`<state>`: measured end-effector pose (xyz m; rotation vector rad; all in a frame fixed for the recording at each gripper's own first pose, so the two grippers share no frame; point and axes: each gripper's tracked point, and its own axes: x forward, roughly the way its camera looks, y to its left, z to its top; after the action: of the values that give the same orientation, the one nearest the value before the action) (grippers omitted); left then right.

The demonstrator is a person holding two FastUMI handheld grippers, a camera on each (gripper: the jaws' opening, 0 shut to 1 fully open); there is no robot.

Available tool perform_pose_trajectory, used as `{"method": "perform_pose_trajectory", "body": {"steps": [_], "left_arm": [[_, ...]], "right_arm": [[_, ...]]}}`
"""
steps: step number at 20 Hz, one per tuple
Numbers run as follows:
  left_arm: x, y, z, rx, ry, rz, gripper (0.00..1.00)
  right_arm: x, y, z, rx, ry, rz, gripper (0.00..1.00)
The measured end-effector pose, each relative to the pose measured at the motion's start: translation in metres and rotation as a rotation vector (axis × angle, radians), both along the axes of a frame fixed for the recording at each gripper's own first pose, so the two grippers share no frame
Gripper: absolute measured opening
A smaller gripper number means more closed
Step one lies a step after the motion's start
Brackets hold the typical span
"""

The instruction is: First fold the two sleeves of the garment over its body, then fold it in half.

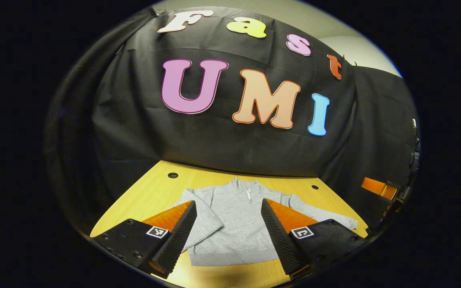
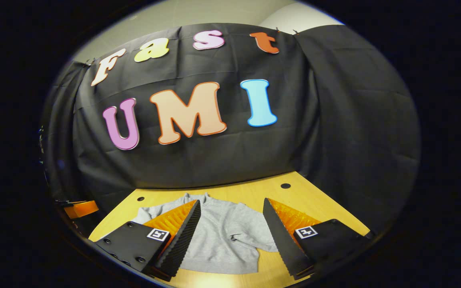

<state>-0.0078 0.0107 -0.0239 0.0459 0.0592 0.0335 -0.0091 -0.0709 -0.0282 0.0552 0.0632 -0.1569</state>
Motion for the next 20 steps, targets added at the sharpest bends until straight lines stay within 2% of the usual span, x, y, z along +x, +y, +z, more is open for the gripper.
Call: {"method": "perform_pose_trajectory", "body": {"steps": [4,9,13,14,20], "left_arm": [[0.005,0.001,0.001,-0.004,0.002,-0.004,0.95],[0.012,0.000,-0.003,-0.031,0.013,0.001,0.95],[0.016,0.004,-0.005,-0.030,0.021,0.024,0.95],[0.018,0.007,-0.006,-0.027,0.022,0.031,0.95],[0.015,0.018,-0.014,-0.002,0.035,0.077,0.95]], "right_arm": [[-0.004,-0.067,-0.005,-0.021,0.025,-0.128,0.98],[-0.023,-0.146,-0.028,-0.037,0.094,-0.243,0.98],[-0.038,-0.201,-0.072,-0.027,0.166,-0.333,0.98],[-0.041,-0.212,-0.087,-0.017,0.192,-0.345,0.94],[-0.038,-0.269,-0.168,0.102,0.288,-0.429,0.95]]}}
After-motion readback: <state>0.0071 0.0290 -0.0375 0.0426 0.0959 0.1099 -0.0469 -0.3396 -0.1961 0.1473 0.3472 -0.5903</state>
